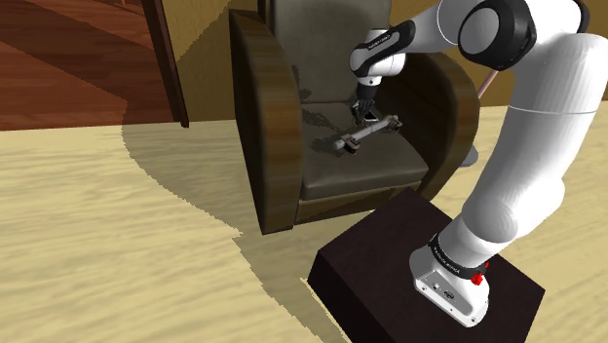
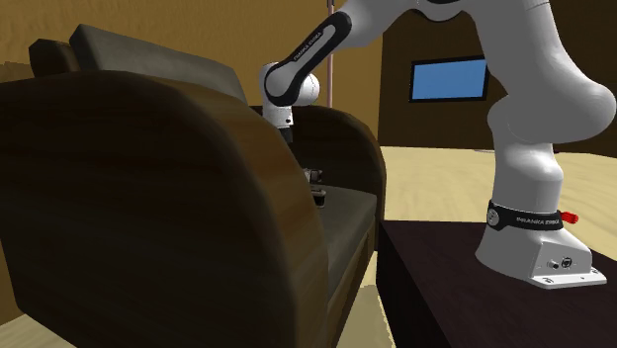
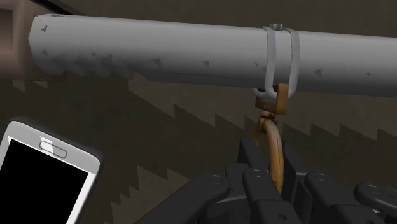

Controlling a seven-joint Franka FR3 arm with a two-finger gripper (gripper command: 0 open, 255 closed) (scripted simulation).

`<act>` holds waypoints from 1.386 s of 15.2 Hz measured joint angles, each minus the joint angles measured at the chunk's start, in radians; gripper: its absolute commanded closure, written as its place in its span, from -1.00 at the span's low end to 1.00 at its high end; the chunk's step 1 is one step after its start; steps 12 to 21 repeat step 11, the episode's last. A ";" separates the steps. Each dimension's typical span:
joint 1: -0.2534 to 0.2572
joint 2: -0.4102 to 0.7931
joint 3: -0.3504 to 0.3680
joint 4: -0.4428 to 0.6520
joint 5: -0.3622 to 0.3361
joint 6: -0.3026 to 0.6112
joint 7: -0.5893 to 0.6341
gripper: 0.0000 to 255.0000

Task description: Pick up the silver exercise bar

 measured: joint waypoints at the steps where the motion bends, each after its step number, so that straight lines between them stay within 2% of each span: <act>1: 0.001 -0.008 -0.001 0.002 -0.002 -0.010 0.001 1.00; 11: 0.008 -0.071 -0.008 0.048 -0.019 -0.117 0.012 1.00; 21: 0.008 -0.071 -0.008 0.048 -0.019 -0.117 0.012 1.00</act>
